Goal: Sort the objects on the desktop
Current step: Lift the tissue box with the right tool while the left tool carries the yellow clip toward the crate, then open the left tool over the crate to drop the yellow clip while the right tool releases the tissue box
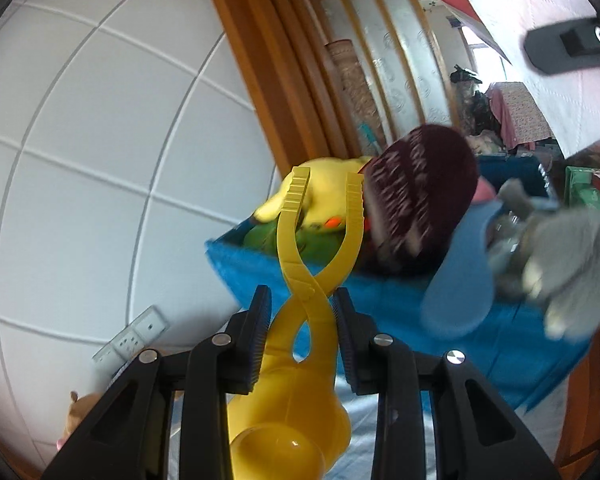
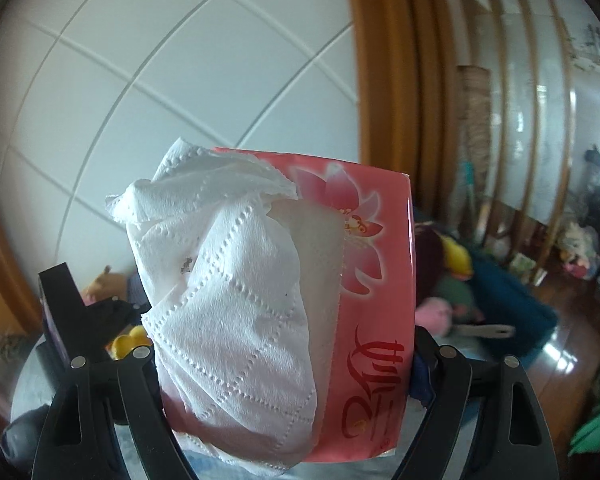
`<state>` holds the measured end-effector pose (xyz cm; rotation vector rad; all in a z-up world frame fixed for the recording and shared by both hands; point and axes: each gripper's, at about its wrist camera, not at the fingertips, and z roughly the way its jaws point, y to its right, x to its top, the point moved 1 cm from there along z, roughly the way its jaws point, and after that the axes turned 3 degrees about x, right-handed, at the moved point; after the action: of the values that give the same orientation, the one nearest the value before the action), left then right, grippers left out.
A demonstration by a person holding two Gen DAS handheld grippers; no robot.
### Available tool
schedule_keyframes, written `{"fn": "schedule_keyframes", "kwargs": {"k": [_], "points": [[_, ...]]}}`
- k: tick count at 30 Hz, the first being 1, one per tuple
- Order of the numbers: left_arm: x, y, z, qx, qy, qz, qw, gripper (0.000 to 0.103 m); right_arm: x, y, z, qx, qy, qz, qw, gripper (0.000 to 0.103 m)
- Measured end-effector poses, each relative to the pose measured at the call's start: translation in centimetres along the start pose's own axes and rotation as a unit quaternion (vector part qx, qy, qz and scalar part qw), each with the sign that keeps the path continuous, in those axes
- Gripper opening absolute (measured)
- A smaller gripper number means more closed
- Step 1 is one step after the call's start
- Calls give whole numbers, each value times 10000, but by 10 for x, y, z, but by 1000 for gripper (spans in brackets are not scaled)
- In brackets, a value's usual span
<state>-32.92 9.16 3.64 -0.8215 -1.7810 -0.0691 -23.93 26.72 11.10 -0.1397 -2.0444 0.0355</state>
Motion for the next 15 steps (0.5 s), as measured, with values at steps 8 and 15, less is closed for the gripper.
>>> {"fn": "schedule_keyframes", "kwargs": {"k": [8,15], "points": [[66,67,21,71,36,-2,10000,31,16,96,-5,-48,-130,144,9998,85],[111,102,71,404,-328,64,9986,33,21,166,31,-193,-637,347,9972,85]]}}
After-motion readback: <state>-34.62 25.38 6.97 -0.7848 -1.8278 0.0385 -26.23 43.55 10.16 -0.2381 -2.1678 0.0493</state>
